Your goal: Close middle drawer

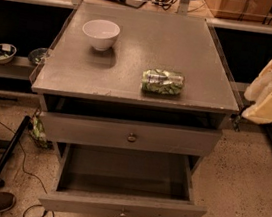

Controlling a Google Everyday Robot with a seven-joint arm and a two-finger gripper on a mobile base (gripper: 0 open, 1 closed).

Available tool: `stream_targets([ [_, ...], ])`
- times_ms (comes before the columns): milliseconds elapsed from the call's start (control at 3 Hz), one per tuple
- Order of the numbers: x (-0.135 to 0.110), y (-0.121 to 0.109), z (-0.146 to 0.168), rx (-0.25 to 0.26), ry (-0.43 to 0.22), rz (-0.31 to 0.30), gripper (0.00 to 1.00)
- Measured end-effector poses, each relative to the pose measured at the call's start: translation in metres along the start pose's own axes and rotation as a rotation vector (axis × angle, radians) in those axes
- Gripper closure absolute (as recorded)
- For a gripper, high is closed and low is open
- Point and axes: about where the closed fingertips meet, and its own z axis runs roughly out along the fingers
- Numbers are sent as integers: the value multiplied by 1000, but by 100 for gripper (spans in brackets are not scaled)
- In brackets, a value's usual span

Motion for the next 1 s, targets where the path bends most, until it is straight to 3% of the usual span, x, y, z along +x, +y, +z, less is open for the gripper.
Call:
stream_targets([
  [667,3,-1,-1,20,-14,8,100],
  [1000,22,5,17,24,-29,40,100],
])
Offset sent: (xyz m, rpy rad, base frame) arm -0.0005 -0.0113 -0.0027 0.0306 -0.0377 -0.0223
